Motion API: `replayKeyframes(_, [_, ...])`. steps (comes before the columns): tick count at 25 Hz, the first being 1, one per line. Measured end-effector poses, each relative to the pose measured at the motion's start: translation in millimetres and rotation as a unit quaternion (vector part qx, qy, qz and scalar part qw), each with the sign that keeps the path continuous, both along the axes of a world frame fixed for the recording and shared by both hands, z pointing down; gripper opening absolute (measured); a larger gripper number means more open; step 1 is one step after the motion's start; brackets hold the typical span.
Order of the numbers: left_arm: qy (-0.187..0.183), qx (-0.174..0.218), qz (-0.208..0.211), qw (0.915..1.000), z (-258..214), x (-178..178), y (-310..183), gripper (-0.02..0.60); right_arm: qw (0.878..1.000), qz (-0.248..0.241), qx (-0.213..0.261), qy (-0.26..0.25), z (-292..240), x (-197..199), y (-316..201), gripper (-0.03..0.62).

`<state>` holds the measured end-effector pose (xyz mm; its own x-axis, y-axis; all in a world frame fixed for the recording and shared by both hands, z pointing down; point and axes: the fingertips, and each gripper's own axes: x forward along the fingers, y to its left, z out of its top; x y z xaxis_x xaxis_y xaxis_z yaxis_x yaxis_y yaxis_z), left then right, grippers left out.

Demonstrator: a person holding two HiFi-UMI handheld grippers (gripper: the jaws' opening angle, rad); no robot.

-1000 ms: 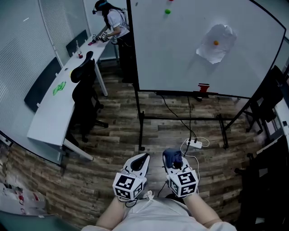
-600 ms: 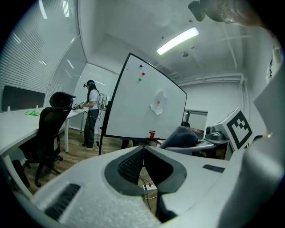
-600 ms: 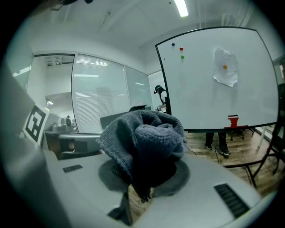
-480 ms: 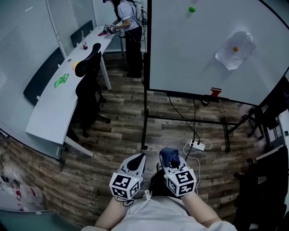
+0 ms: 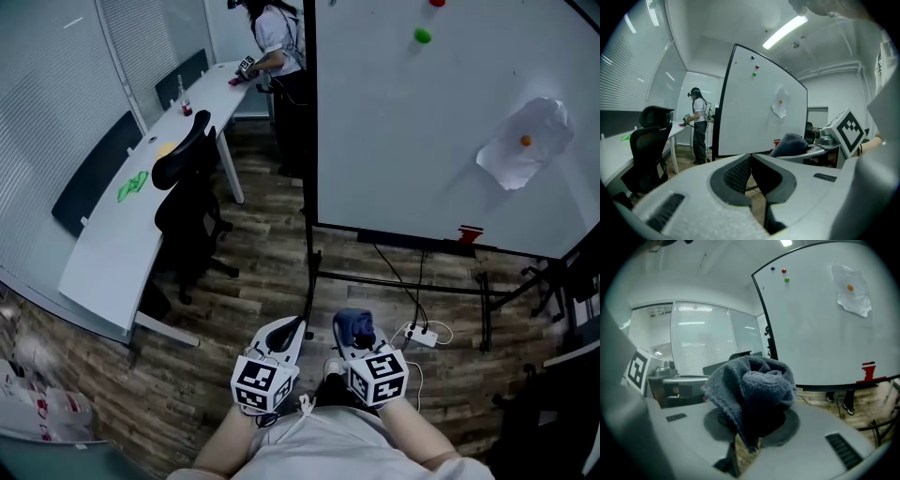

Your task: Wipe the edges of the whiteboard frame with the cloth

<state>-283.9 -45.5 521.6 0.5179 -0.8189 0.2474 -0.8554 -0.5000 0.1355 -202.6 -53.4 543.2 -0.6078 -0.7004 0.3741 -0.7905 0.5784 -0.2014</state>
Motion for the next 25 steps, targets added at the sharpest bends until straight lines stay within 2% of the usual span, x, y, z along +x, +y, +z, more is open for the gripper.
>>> replayKeyframes(4, [0.028,-0.002,-0.011,0.9995,-6.9,8.9,-65.8,0.018,1.0,-0.028,0.004,0.014,-4.2,3.7,-68.8,0.075])
replayKeyframes(11, [0.027,-0.007,-0.031,0.9991,0.5,9.9,-152.3,0.018,0.999,-0.042,0.0,0.033,0.5,4.5,-163.4,0.075])
replayKeyframes(15, [0.015,-0.013,-0.028,0.9994,6.1,-1.9,-180.5,0.018,0.998,-0.039,-0.008,0.04,11.0,-9.3,-195.2,0.075])
replayKeyframes(19, [0.012,-0.024,-0.021,0.9994,15.4,-19.1,-202.6,0.018,0.999,-0.014,-0.005,0.046,17.7,-24.6,-221.9,0.075])
replayKeyframes(25, [-0.001,-0.049,-0.01,0.9988,31.8,-46.9,-225.3,0.018,0.999,0.005,-0.028,0.045,36.0,-52.9,-254.4,0.075])
